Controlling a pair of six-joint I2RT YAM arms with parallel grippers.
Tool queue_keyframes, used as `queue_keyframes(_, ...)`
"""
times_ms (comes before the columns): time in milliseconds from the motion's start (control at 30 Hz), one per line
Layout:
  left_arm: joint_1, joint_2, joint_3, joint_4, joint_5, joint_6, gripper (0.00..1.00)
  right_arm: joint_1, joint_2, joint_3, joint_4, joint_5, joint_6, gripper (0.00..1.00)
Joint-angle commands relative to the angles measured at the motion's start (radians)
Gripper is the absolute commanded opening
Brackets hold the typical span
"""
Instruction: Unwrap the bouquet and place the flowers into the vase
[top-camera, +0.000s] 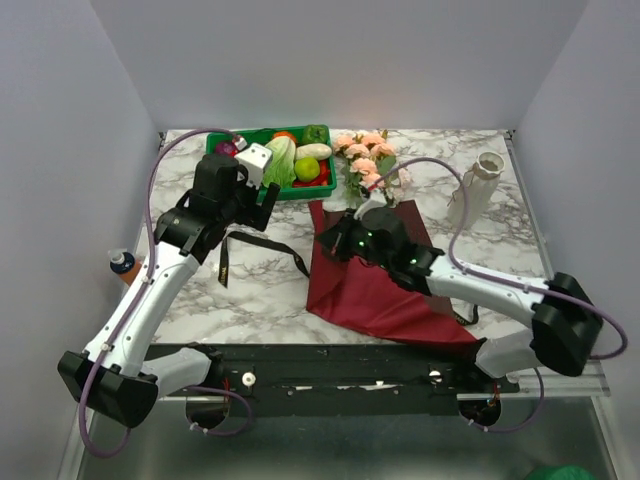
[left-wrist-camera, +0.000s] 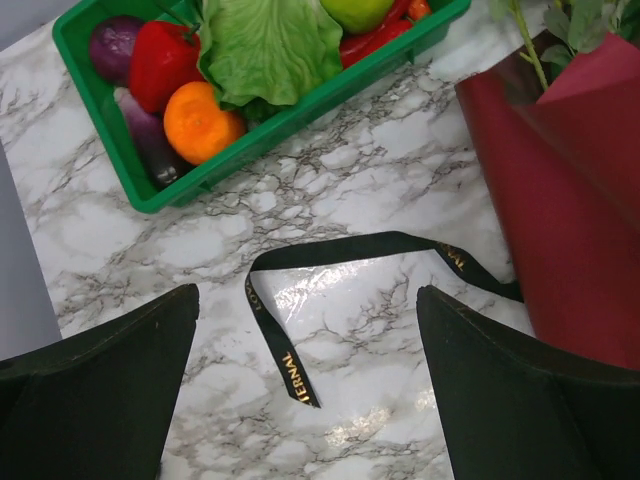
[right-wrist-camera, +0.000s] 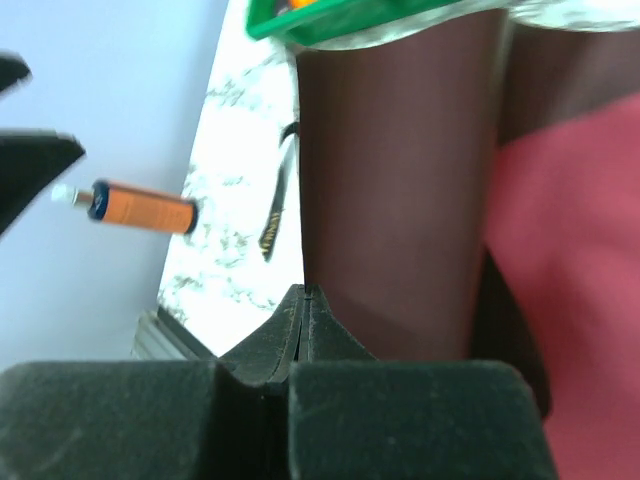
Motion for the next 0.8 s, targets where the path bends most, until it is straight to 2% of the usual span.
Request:
queue_keyframes(0, 0.031, -0.018, 0.038, 0.008, -0.042, -0.048, 0.99, 0.044, 0.183, 0.191, 0.094, -0.09, -0.053, 0.01)
queue_keyframes(167, 0.086, -0.054, 0.05, -0.017, -0.069, -0.061, 0.99, 0.058, 0.398, 0.412, 0.087, -0.176, -0.061, 0.01)
queue_keyframes(233, 0.105, -0.065, 0.057, -0.034, -0.087, -0.061, 0.99, 0.063, 0.455, 0.516, 0.071, -0.229, -0.076, 0.08)
queue_keyframes(267, 0.109, -0.07, 0.06, -0.037, -0.088, -0.061, 0.99, 0.063, 0.478, 0.544, 0.039, -0.245, -0.082, 0.37)
queue_keyframes(333, 0.121, -0.077, 0.067, -0.046, -0.093, -0.053, 0.99, 0.064, 0.515, 0.584, 0.002, -0.262, -0.11, 0.6)
queue_keyframes(367, 0.125, -0.08, 0.072, -0.049, -0.093, -0.051, 0.99, 0.064, 0.504, 0.562, -0.012, -0.245, -0.117, 0.78)
queue_keyframes(400, 0.128, -0.082, 0.077, -0.051, -0.093, -0.053, 0.99, 0.061, 0.454, 0.54, -0.01, -0.228, -0.145, 0.83)
queue_keyframes(467, 0.134, -0.085, 0.083, -0.054, -0.085, -0.051, 0.99, 0.048, 0.394, 0.491, -0.028, -0.197, -0.177, 0.86)
queue_keyframes(567, 0.134, -0.071, 0.09, -0.066, 0.009, -0.033, 0.99, -0.005, 0.247, 0.376, -0.047, -0.174, -0.202, 0.86)
queue_keyframes(700, 0.122, -0.004, 0.121, -0.123, 0.278, 0.037, 0.99, -0.115, 0.039, 0.22, -0.09, -0.139, -0.235, 0.86)
queue_keyframes(733, 0.115, 0.021, 0.13, -0.158, 0.397, 0.065, 0.99, -0.141, 0.0, 0.174, -0.107, -0.13, -0.245, 0.85)
queue_keyframes(767, 0.108, 0.072, 0.138, -0.164, 0.43, 0.077, 0.99, -0.166, -0.081, 0.145, -0.133, -0.109, -0.246, 0.85)
